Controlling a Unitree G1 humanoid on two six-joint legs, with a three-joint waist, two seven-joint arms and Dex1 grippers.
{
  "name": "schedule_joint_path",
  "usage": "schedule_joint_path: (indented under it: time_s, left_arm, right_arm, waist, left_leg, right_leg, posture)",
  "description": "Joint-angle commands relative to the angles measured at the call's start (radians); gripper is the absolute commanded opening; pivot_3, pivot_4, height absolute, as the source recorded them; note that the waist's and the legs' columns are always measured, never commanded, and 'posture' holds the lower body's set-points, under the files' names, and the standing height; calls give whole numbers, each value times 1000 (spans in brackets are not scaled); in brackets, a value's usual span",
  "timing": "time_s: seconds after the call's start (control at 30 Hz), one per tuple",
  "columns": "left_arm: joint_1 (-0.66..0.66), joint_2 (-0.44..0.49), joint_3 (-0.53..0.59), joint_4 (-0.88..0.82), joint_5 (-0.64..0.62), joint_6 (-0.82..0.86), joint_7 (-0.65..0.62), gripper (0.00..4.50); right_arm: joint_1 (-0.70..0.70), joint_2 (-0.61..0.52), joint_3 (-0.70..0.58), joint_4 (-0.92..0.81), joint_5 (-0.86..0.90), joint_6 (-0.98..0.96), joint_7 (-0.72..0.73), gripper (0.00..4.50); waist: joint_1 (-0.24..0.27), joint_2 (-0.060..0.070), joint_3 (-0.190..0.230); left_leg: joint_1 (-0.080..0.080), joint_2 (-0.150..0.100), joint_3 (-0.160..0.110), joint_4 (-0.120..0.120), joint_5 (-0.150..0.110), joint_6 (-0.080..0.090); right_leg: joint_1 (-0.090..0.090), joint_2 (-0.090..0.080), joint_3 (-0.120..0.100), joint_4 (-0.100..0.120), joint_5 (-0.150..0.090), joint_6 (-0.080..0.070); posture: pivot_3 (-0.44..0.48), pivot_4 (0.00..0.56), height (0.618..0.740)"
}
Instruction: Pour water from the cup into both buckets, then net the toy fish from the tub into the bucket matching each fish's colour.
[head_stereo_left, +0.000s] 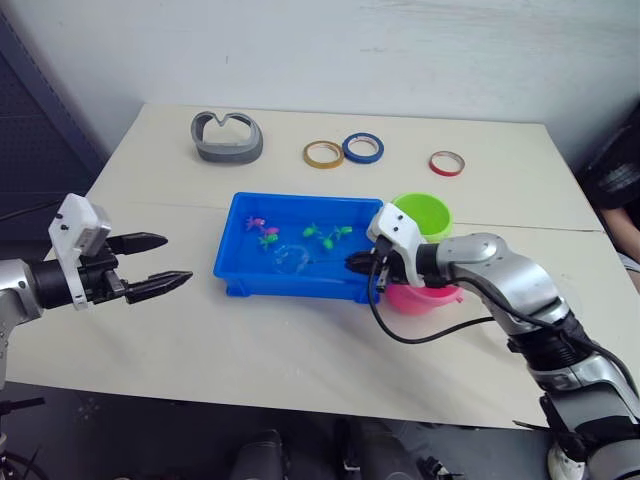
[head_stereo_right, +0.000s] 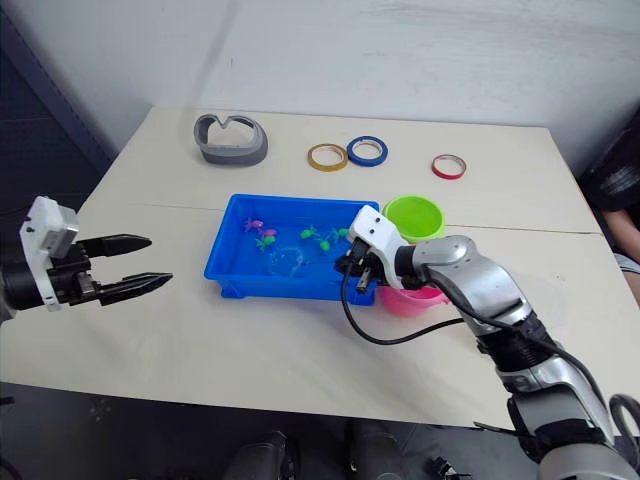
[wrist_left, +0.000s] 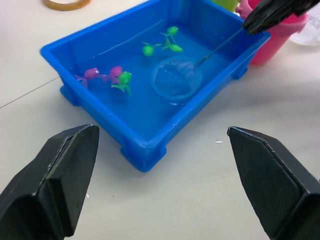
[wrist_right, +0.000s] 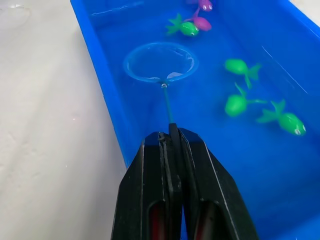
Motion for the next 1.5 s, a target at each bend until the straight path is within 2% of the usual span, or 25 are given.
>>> schedule_joint_path:
  time_s: [0.03,0.2,0.5,0.8,1.33,1.5]
  left_arm:
    - [23,28,58,-41,-18,4,15,4488]
    - [22,24,58,-55,-27,3,36,4488]
    - [-15,17,5,-40,-30,-23,53,4488]
    - [-55,13,-39,-23,-28,-49,55,4488]
    - [-67,12,-46,-4,-25,-69,62,4488]
    - [-66,15,-40,0,-26,-74,64,4488]
  right_arm:
    - [-42,51,-56,-14,47,30,23,0]
    - [-53,70,-71,-13,30,53,16,0]
    - [-116,153,-64,142,-41,19,-28,0]
    - [-116,203,-47,278,-115,-32,-38,0]
    - [-182,335,-115,422,-159,-126,-86,0]
    - [-194,343,-106,456,-173,-98,-73,0]
  waist:
    - [-4,0,0]
    - [-2,0,0]
    - [-19,0,0]
    - [-26,0,0]
    - [-28,0,0]
    - [-28,0,0]
  left_leg:
    - [0,0,0,0,0,0]
    - [0,0,0,0,0,0]
    - [0,0,-1,-1,-1,0]
    - [-1,0,0,-1,-1,0]
    - [-2,0,-1,-1,-1,0]
    - [-2,0,-1,-1,-1,0]
  right_leg:
    - [0,0,0,0,0,0]
    - [0,0,0,0,0,0]
    - [0,0,-1,0,0,0]
    - [0,0,-1,0,0,0]
    - [-1,0,-1,1,0,0]
    - [-1,0,-1,0,0,0]
  posture:
    - [0,150,740]
    - [0,150,740]
    - [0,150,740]
    - [0,150,740]
    - [0,150,740]
    - [0,150,740]
